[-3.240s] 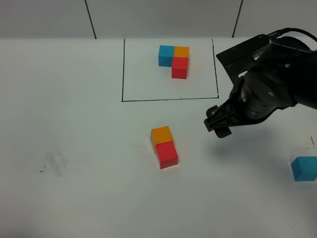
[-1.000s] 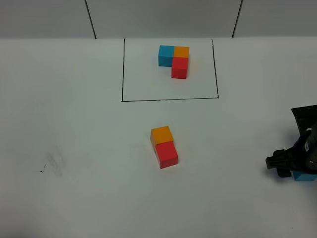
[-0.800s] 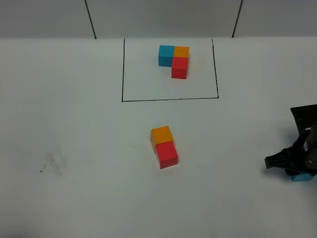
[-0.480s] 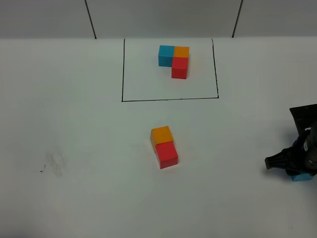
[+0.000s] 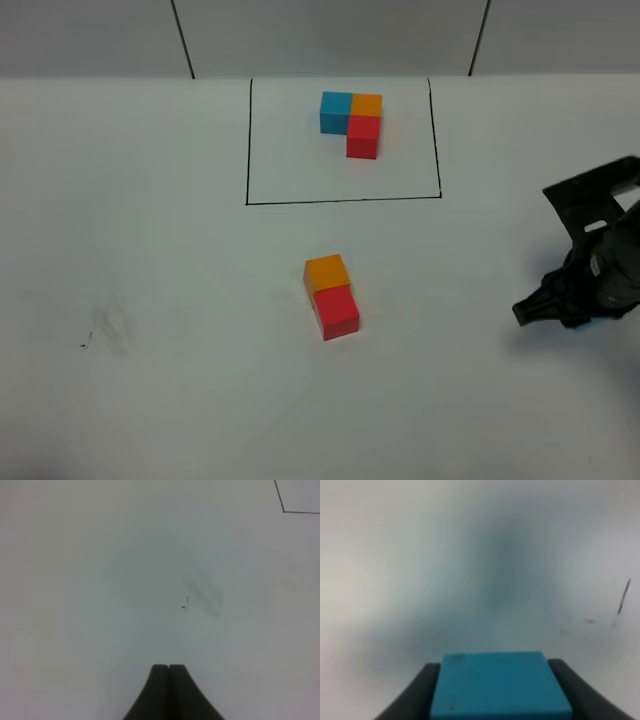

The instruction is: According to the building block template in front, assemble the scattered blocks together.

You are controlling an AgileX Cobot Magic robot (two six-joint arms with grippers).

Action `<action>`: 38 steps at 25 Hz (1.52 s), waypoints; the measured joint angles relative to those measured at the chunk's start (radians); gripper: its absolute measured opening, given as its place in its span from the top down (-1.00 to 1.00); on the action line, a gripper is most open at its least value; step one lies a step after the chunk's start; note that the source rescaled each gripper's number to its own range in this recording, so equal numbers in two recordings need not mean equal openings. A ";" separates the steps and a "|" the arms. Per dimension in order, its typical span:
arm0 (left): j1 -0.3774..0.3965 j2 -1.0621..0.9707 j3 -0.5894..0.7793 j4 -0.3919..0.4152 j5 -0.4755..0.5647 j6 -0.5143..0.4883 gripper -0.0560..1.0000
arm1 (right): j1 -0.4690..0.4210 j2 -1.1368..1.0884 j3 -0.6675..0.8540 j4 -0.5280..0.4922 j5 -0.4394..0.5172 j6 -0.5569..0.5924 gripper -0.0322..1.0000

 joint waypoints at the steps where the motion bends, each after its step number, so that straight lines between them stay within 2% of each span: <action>1: 0.000 0.000 0.000 0.000 0.000 0.000 0.89 | 0.021 -0.015 -0.027 0.011 0.028 -0.031 0.11; 5: 0.000 0.000 0.000 0.000 0.000 0.000 0.89 | 0.102 -0.049 -0.155 0.083 0.079 -0.215 0.11; 8: 0.000 0.000 0.000 0.000 0.000 0.000 0.89 | 0.161 -0.053 -0.242 0.147 0.090 -0.402 0.11; 14: 0.000 0.000 0.000 0.000 0.000 0.000 0.89 | 0.299 -0.053 -0.305 0.221 0.092 -0.919 0.11; 17: 0.000 0.000 0.000 0.000 0.000 0.000 0.89 | 0.350 -0.052 -0.305 0.236 0.078 -1.088 0.11; 22: 0.000 0.000 0.000 0.000 0.000 0.000 0.89 | 0.418 -0.001 -0.356 0.243 0.084 -1.161 0.11; 28: 0.000 0.000 0.000 0.000 0.000 0.000 0.89 | 0.484 0.121 -0.562 0.251 0.189 -1.247 0.11; 35: 0.000 0.000 0.000 0.000 0.000 0.000 0.89 | 0.547 0.281 -0.756 0.384 0.274 -1.383 0.11; 38: 0.000 0.000 0.000 0.000 0.000 0.000 0.89 | 0.578 0.343 -0.797 0.407 0.292 -1.427 0.11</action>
